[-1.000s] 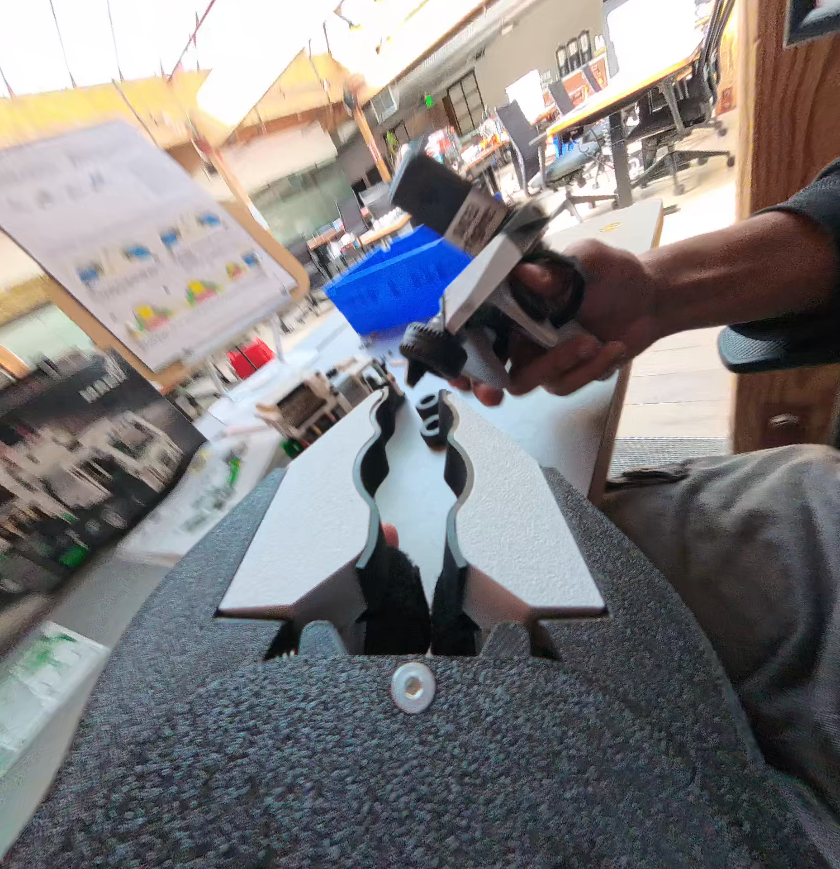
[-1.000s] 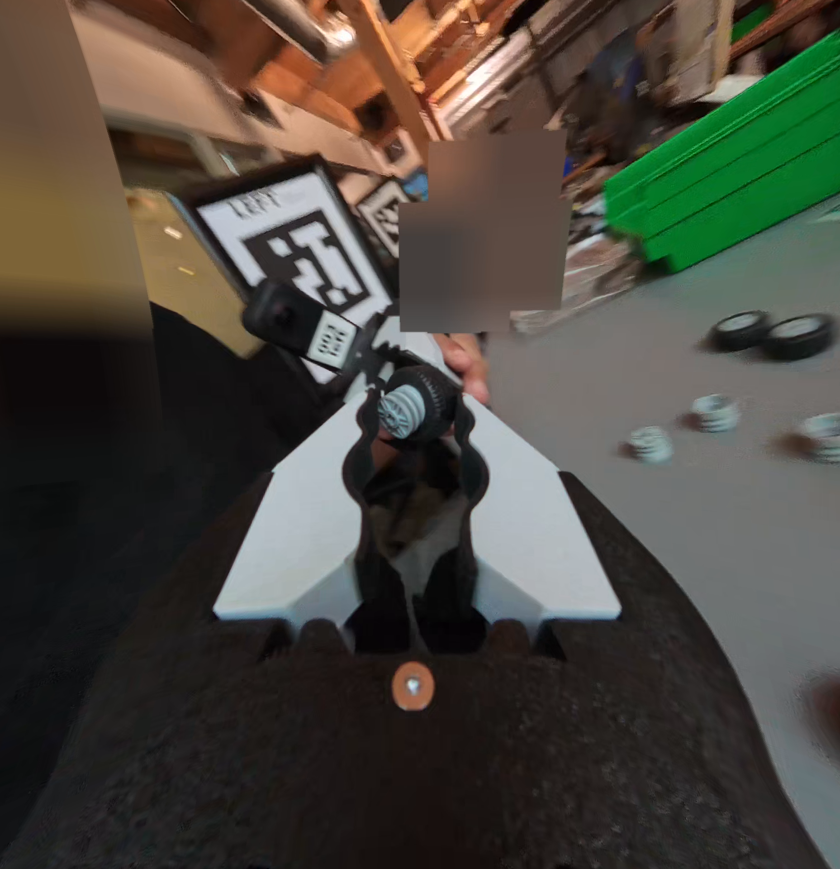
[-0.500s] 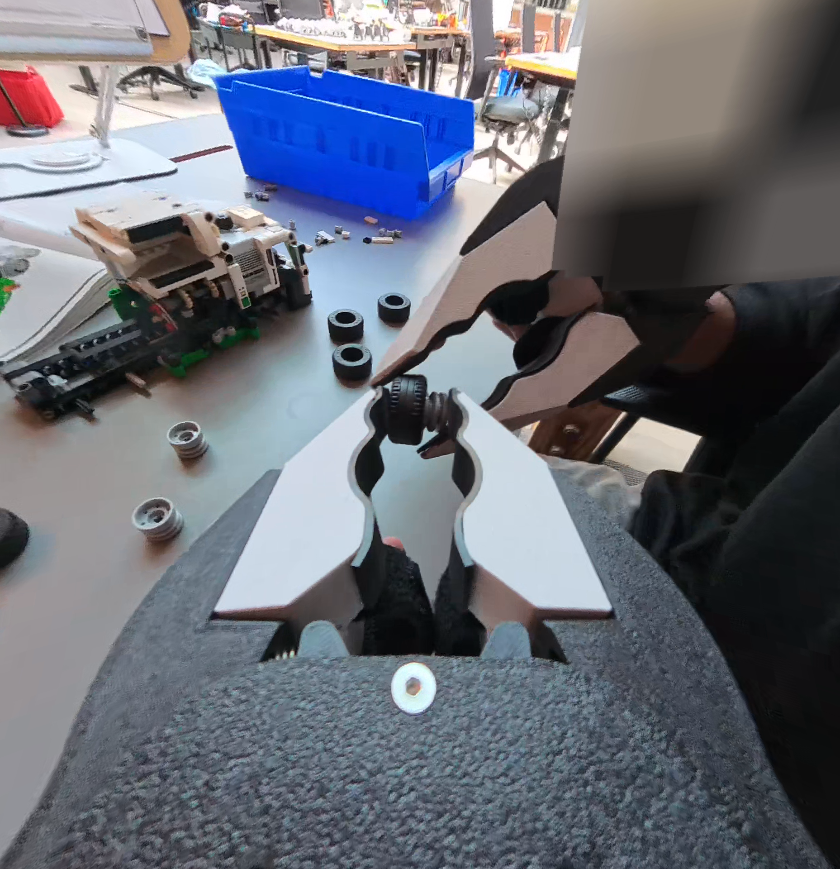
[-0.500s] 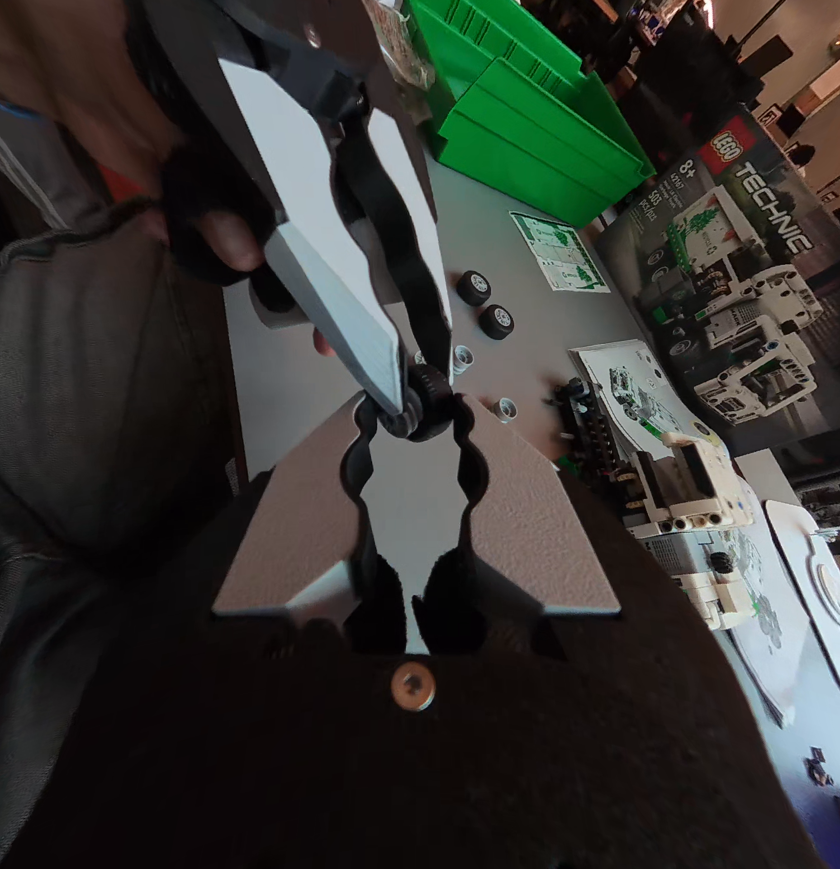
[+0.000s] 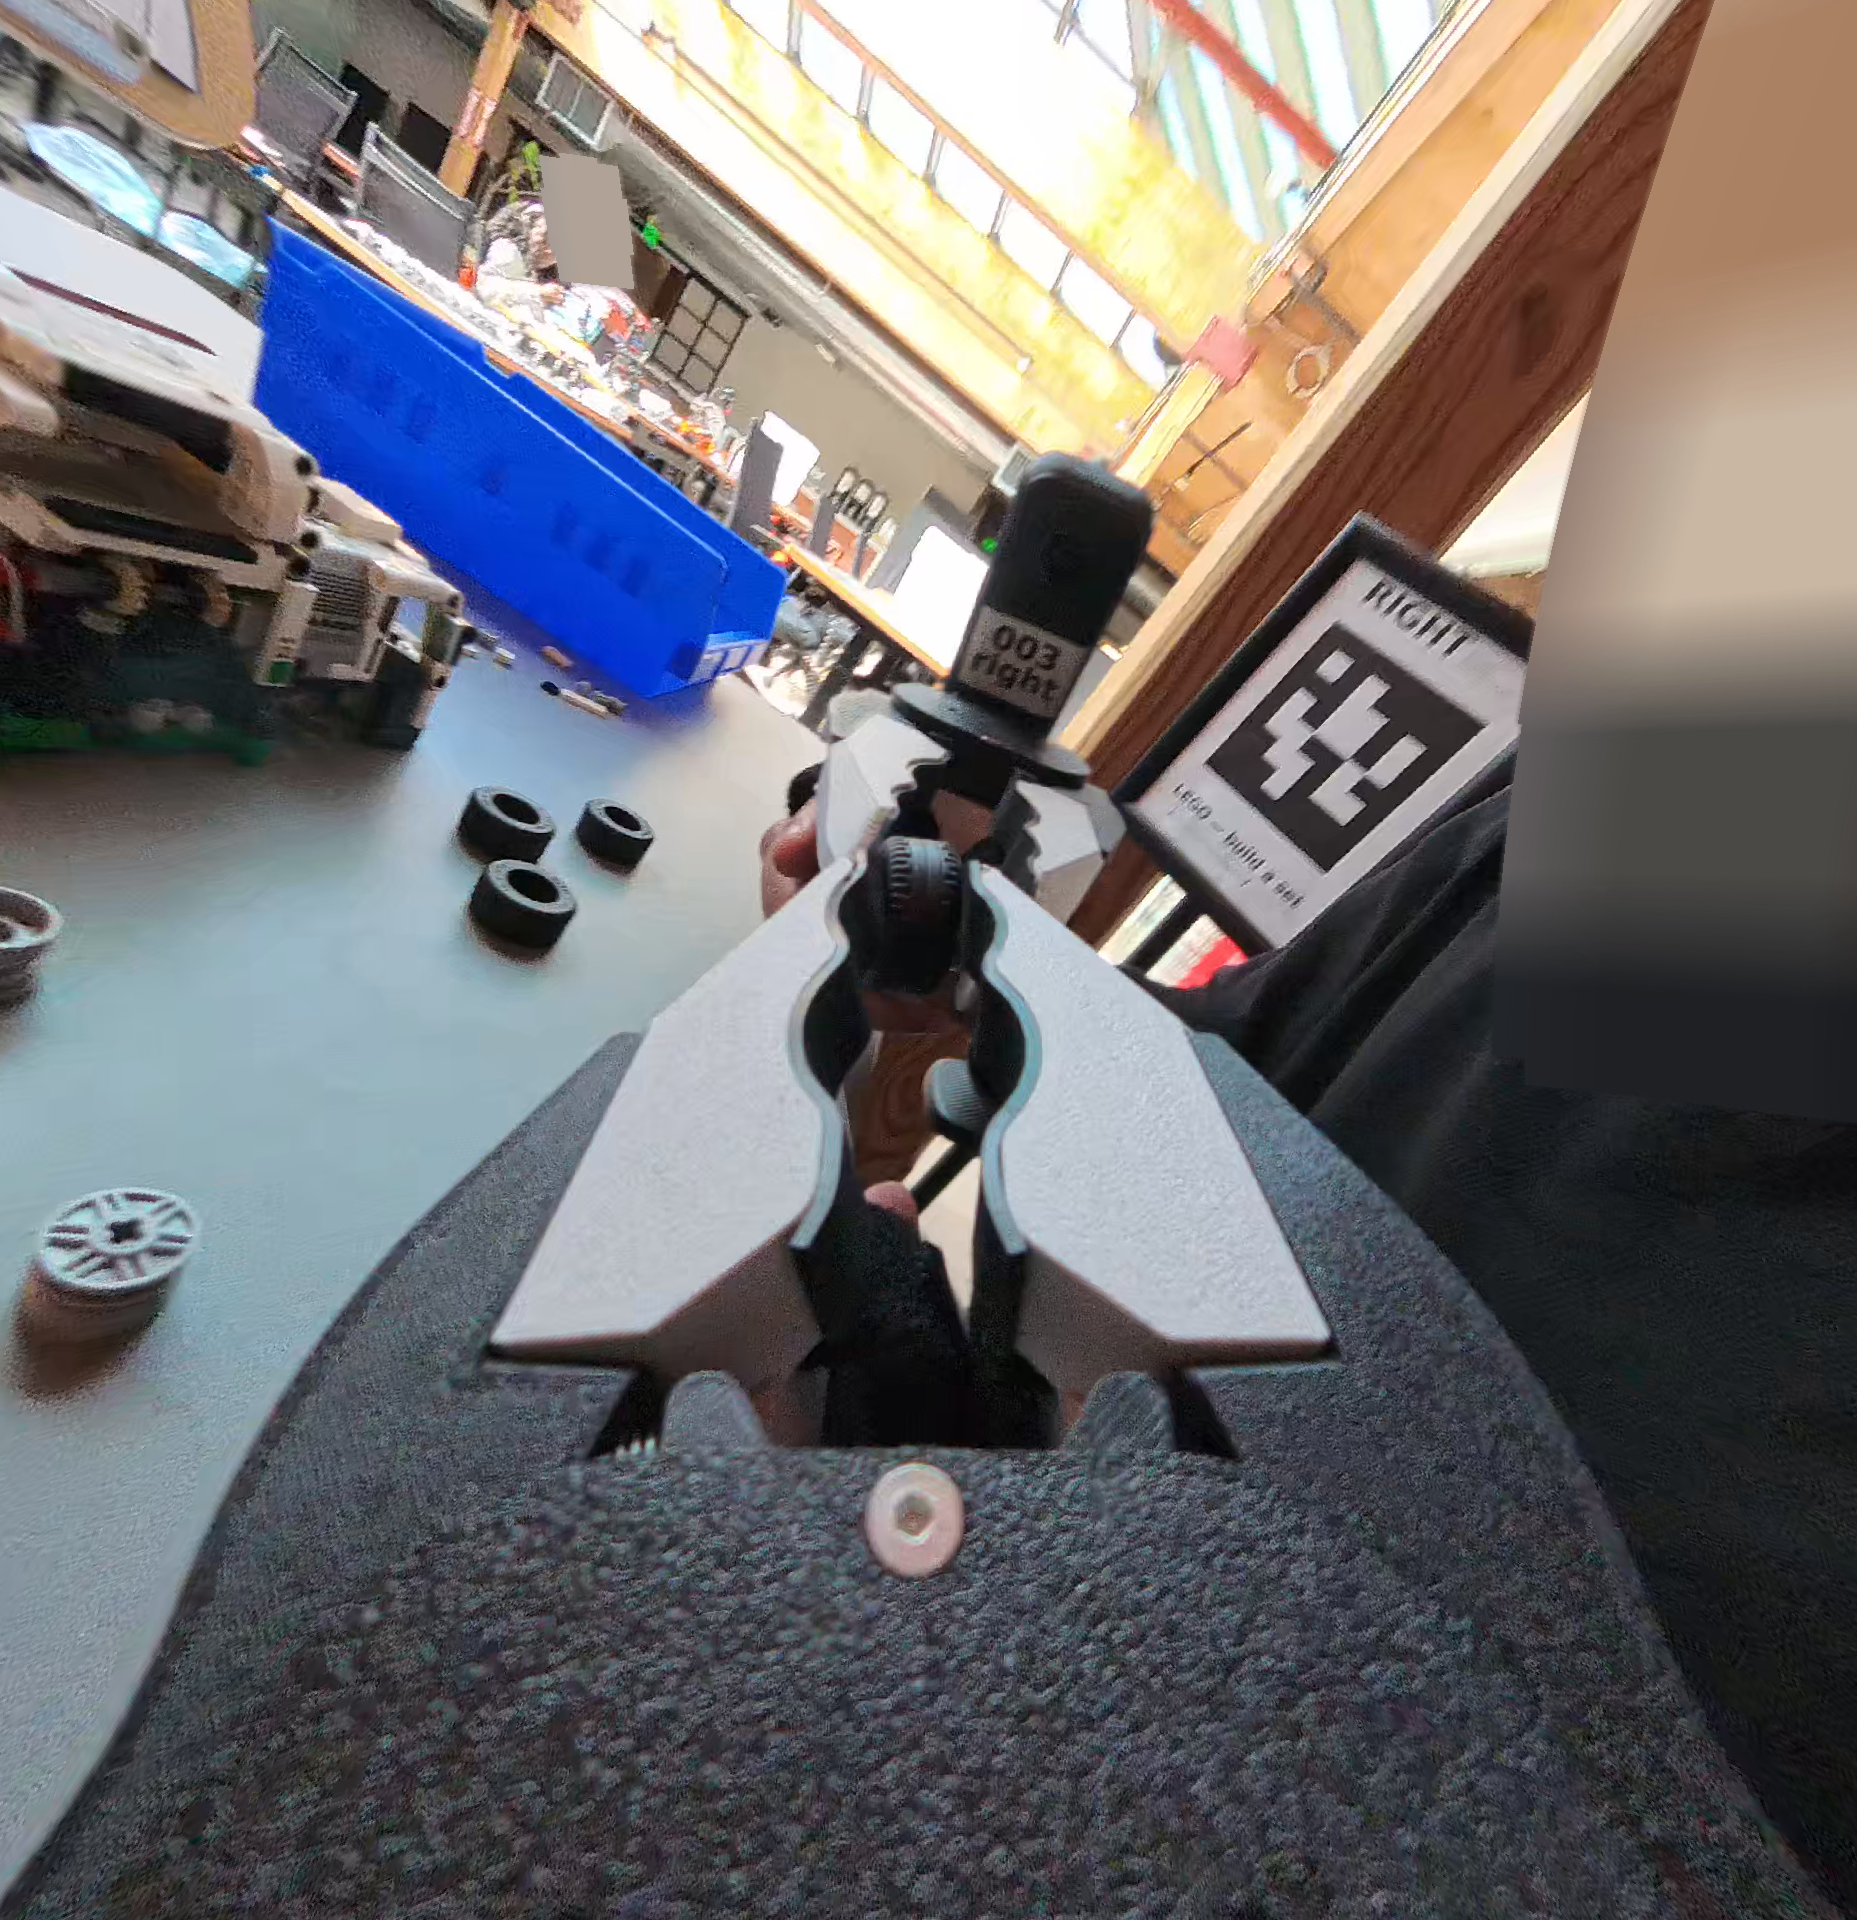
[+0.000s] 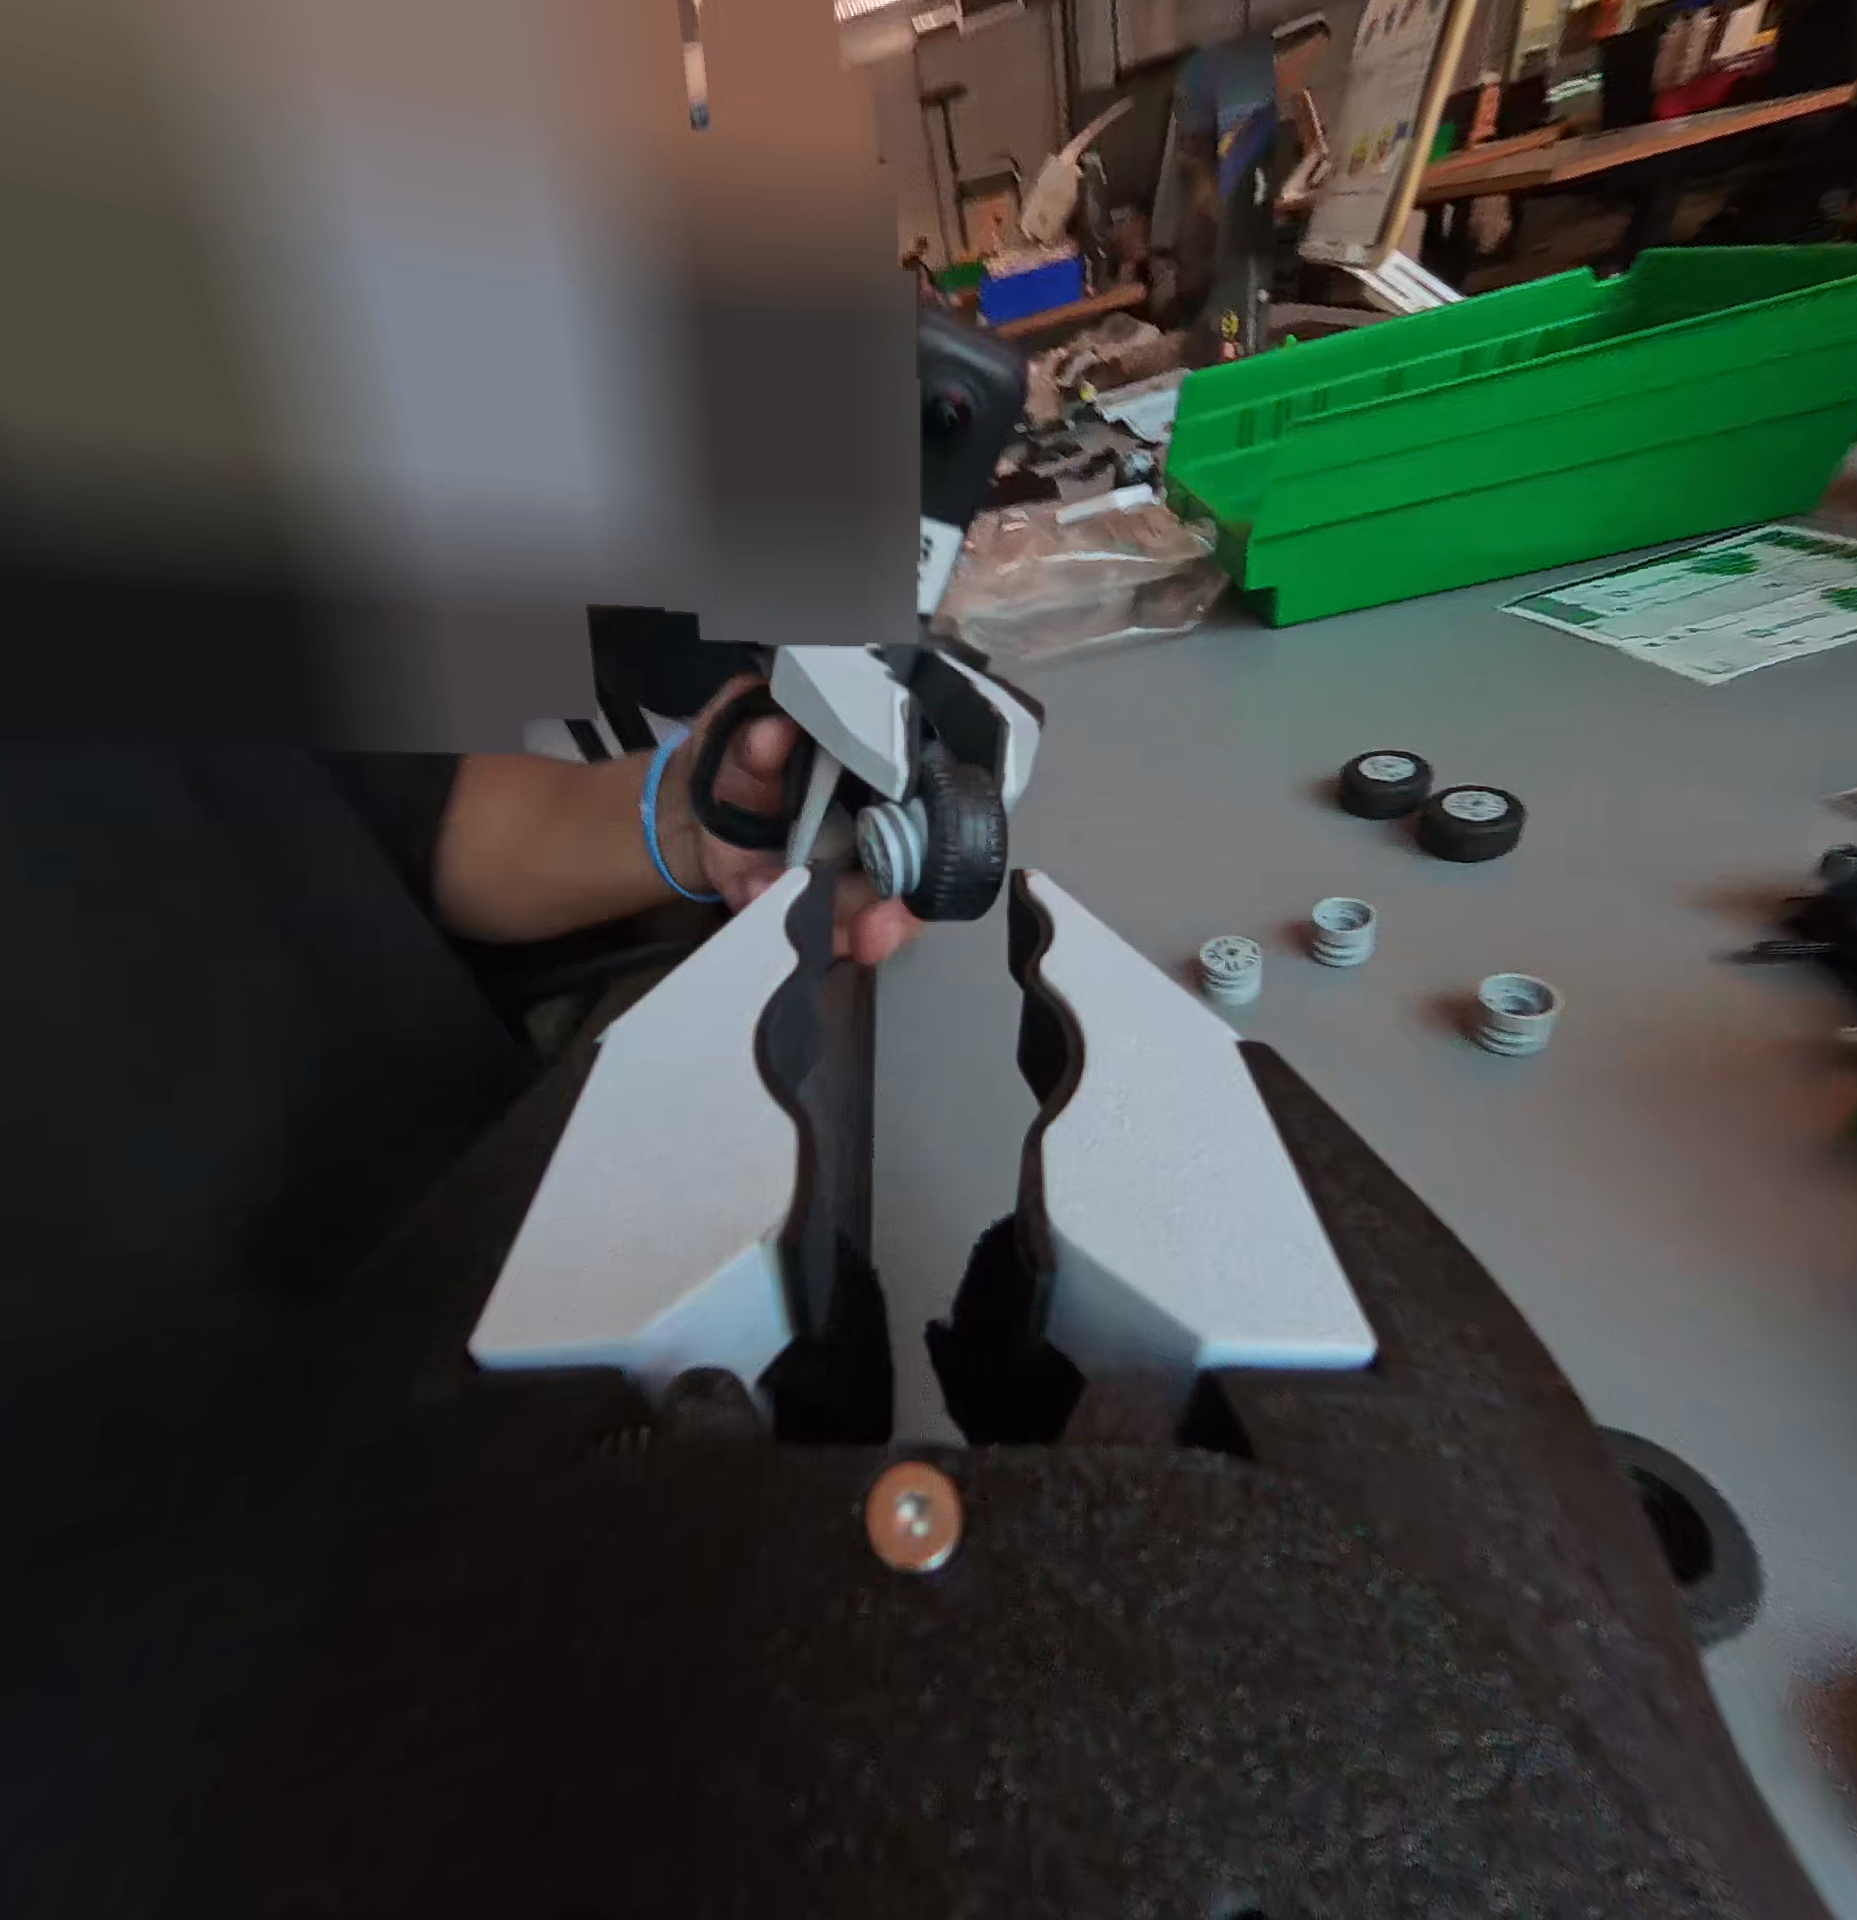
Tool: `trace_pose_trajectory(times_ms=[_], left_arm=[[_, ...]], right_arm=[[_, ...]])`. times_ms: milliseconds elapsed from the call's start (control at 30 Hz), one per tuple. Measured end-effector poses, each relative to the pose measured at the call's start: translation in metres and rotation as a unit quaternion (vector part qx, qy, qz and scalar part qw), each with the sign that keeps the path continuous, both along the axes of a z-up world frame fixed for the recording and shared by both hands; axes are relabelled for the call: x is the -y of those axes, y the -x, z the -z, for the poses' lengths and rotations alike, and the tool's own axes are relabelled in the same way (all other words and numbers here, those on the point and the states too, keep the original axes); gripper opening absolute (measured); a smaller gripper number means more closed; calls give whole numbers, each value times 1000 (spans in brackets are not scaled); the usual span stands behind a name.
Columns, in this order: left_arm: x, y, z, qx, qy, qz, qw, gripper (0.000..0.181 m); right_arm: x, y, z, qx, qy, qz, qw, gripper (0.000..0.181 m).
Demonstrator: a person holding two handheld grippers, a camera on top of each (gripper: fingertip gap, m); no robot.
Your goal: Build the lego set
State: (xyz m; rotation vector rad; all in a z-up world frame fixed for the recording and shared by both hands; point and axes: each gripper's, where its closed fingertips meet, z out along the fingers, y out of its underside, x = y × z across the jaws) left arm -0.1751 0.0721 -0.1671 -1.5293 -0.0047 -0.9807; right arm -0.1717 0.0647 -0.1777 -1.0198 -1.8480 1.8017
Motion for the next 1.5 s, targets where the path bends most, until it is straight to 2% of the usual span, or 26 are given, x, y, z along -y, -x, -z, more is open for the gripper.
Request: trace_pose_trajectory(times_ms=[67,167,267,367,433,500,600,767,833,933,1167,1500], left_arm=[[-1,-2,0,40,0,12,999,12],[-3,-6,0,41,-4,9,999,12],[-7,-4,8,-2,11,-15,1000,12],[-6,-5,7,-13,11,-16,1000,14],[-2,-7,5,-40,2,-7,999,27],[2,-8,5,-69,-4,-4,998,33],[-1,-6,11,-115,1,-31,993,25],[-1,-3,14,-163,-4,-48,985,25],[2,-6,16,-165,0,-32,986,24],[4,-9,17,-141,7,-14,990,27],[0,-3,24,-154,18,-29,987,23],[0,-2,25,-271,-4,-70,960,23]], right_arm=[[-1,1,-4,3,46,-10,999,30],[-1,2,-7,14,96,-16,995,25],[-3,3,4,47,93,-19,994,24],[-3,2,1,49,109,-24,993,23],[-5,3,0,54,128,-23,990,23],[-6,3,0,58,139,-25,988,23],[-5,4,4,60,127,-22,990,23],[-5,5,6,55,114,-10,992,23],[-3,4,1,59,149,-22,987,23],[2,5,5,60,134,-27,989,23],[1,8,10,73,143,-21,987,22],[0,8,13,78,115,-9,990,20]])
